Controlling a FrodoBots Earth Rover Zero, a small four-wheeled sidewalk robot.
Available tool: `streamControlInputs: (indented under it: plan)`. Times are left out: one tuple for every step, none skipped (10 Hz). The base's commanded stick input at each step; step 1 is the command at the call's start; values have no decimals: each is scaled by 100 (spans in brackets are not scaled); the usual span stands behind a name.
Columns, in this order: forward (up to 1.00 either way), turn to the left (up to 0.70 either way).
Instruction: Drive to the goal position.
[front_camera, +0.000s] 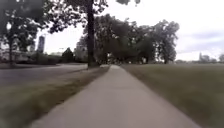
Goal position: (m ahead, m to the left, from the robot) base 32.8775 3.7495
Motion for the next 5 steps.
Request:
streamControlInputs:
  plan:
    - [100, 0]
    - [100, 0]
    - [100, 0]
    - [100, 0]
    - [100, 0]
